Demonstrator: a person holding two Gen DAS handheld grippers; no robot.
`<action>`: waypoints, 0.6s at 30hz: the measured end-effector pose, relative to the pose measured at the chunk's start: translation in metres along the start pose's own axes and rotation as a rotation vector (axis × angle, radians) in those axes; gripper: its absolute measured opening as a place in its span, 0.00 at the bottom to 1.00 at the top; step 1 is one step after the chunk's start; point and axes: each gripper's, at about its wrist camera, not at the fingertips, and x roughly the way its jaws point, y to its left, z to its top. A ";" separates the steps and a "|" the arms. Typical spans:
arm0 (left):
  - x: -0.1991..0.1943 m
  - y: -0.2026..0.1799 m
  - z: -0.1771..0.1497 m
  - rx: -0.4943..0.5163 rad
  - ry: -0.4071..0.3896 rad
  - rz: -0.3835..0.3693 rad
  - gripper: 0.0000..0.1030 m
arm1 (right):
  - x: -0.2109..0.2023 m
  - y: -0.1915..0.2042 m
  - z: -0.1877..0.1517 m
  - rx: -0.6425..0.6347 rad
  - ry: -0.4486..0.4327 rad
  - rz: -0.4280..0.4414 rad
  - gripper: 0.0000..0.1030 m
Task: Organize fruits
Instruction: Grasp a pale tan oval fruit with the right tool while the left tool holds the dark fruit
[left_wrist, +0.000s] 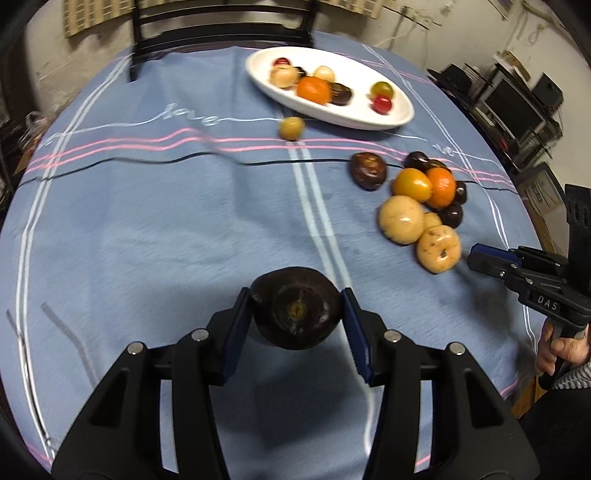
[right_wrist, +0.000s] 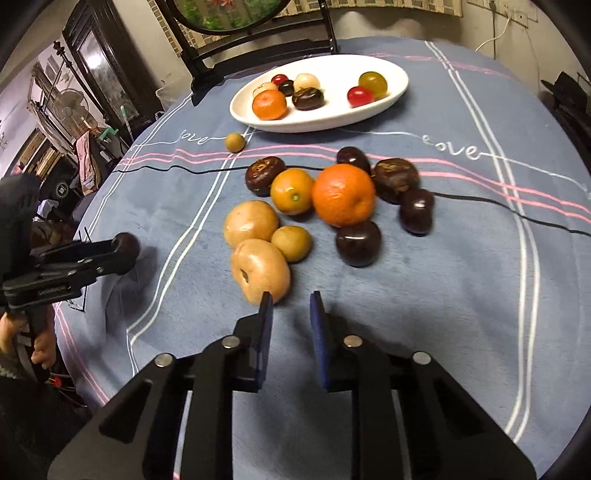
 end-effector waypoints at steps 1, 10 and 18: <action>0.003 -0.004 0.002 0.010 0.003 -0.007 0.48 | 0.000 -0.001 -0.001 -0.002 0.004 0.001 0.18; 0.012 -0.012 0.011 0.034 0.018 -0.013 0.48 | 0.024 0.008 0.008 -0.046 0.071 0.108 0.21; 0.010 0.003 0.007 -0.016 0.023 0.009 0.48 | 0.039 0.003 0.021 0.023 0.083 0.155 0.54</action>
